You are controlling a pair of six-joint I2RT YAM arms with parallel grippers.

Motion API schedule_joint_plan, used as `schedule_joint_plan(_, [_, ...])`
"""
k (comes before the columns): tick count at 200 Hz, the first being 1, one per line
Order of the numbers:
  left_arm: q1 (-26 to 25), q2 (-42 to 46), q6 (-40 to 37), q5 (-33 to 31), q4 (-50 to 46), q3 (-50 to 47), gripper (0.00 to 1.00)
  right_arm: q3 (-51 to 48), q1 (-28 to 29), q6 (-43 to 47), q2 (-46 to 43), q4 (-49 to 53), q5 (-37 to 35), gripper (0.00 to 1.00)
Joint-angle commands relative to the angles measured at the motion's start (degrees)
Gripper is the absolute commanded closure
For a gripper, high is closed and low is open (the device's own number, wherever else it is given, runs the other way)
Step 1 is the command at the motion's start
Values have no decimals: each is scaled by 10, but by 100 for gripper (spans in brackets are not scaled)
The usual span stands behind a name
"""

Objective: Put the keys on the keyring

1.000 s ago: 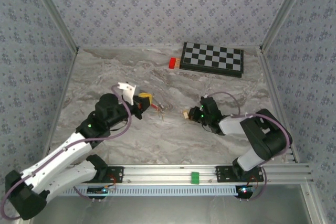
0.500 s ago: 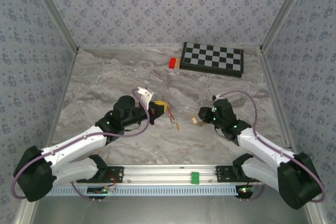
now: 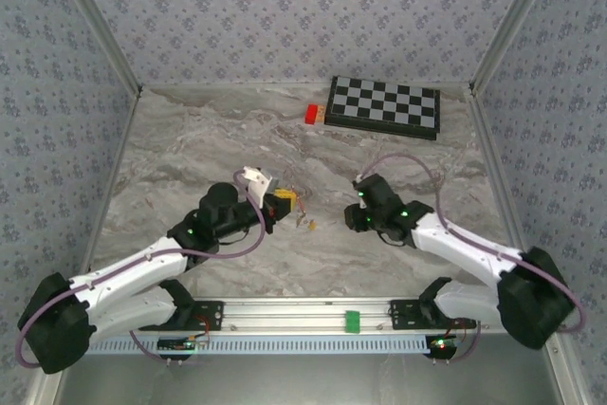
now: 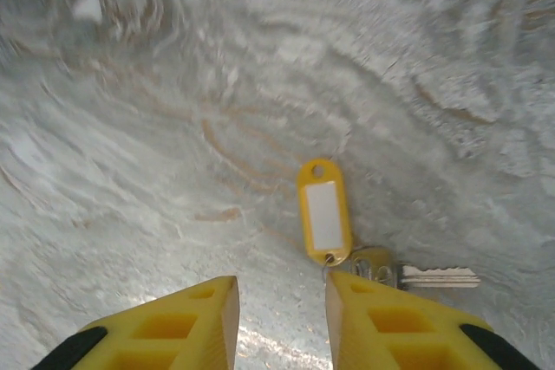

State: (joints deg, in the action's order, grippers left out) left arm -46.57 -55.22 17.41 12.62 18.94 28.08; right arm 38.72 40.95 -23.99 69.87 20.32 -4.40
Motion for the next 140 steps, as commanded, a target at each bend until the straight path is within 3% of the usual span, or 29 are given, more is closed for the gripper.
schedule_joint_plan(1, [-2,27,-1,-7,29,0,100,67,42,53,63,103,-90,67])
schedule_joint_plan(23, [-2,48,0,-22,31,-10,100,106,71,72,115,138,-151,67])
schedule_joint_plan(111, [-3,90,3,-54,22,-21,100,164,91,176,166,217,-158,67])
schedule_joint_plan(140, [-3,95,8,-55,22,-23,100,161,115,177,203,230,-201,68])
